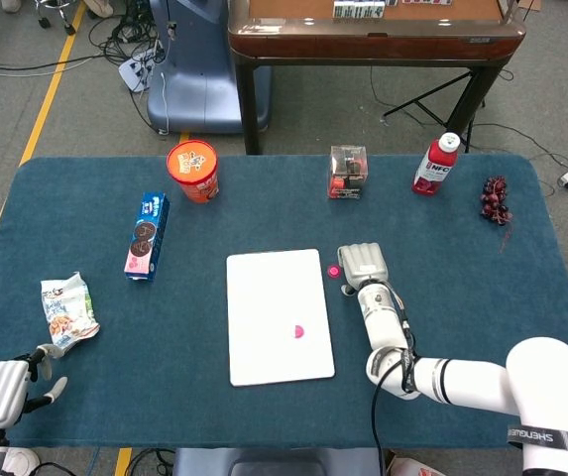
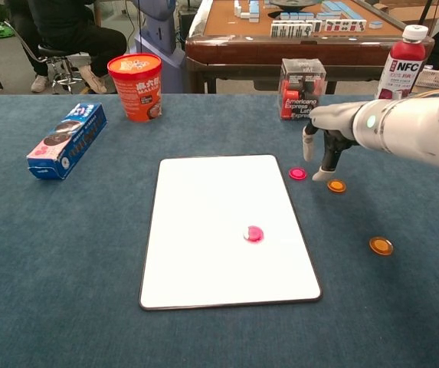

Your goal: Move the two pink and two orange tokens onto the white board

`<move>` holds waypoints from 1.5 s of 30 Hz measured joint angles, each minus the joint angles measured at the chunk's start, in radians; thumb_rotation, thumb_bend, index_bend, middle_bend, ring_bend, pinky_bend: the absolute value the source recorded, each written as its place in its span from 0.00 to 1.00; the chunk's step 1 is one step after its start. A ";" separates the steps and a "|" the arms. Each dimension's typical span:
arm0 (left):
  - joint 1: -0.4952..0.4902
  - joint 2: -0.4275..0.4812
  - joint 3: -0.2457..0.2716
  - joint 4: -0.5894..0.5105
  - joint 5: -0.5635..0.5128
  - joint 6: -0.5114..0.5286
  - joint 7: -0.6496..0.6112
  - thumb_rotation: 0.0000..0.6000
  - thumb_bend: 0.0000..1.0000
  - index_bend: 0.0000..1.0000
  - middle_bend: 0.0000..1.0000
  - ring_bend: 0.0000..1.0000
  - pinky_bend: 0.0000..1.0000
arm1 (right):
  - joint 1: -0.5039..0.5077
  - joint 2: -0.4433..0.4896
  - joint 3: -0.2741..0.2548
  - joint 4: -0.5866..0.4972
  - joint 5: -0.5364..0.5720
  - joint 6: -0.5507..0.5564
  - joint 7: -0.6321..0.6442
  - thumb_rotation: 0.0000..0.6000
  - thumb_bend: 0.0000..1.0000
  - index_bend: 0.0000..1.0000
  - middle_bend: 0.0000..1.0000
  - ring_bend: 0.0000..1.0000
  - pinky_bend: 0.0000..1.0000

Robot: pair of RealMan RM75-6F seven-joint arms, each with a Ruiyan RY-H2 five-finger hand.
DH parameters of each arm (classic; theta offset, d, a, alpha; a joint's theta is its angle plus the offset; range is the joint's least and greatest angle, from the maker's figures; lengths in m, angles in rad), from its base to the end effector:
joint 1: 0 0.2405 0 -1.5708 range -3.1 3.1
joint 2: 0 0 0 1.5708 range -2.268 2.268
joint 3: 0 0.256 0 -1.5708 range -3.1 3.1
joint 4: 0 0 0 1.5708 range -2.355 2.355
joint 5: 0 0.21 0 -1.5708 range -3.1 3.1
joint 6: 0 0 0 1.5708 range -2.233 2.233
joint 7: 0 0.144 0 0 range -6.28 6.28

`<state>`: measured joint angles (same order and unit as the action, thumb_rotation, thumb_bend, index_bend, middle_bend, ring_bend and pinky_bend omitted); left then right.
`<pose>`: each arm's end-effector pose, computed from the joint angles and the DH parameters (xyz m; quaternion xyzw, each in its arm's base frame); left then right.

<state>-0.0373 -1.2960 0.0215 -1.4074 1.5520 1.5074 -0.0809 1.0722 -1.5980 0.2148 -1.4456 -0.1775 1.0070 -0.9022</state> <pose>-0.3372 0.1517 0.1098 -0.5986 -0.4204 -0.3849 0.5629 -0.1240 -0.3919 -0.0295 0.7116 -0.4451 0.1724 0.5156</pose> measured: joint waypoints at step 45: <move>0.017 -0.017 0.006 0.031 -0.006 0.001 -0.032 1.00 0.28 0.51 0.65 0.64 0.78 | 0.068 -0.167 0.055 0.282 0.085 -0.091 -0.091 1.00 0.25 0.44 1.00 1.00 1.00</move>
<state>-0.0201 -1.3127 0.0278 -1.3764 1.5463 1.5086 -0.1126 1.1399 -1.7653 0.2694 -1.1631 -0.0920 0.9159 -0.9934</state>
